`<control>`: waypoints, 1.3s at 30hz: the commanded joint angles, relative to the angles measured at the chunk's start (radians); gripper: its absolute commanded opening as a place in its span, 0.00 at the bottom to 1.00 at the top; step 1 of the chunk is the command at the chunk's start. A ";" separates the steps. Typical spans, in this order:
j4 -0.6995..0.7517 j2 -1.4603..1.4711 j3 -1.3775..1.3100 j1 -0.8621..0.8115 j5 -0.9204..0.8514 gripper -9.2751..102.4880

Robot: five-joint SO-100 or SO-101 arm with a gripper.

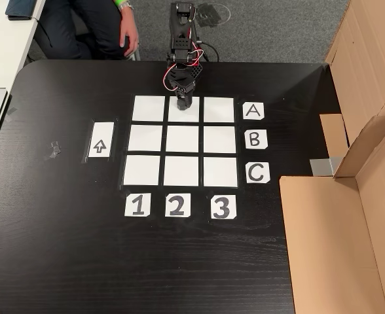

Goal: Pick up a new token and place it in the grid on square A2.

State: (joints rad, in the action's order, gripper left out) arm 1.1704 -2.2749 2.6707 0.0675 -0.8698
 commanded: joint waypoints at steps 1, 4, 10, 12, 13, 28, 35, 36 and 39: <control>-0.008 -0.018 0.000 -0.006 0.006 0.19; -0.008 -0.018 0.000 -0.006 0.006 0.25; -0.008 -0.018 0.000 -0.008 0.006 0.29; -0.008 -0.018 0.000 -0.008 0.006 0.30; -0.008 -0.018 0.000 -0.008 0.006 0.31; 0.106 -0.044 -0.178 -0.008 0.035 0.32; 0.206 -0.044 -0.370 0.006 0.086 0.32; 0.219 -0.044 -0.400 0.006 0.097 0.32; 0.258 -0.044 -0.502 0.008 0.141 0.32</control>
State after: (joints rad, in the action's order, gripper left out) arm 1.4005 -2.3010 2.2596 0.0660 -0.7547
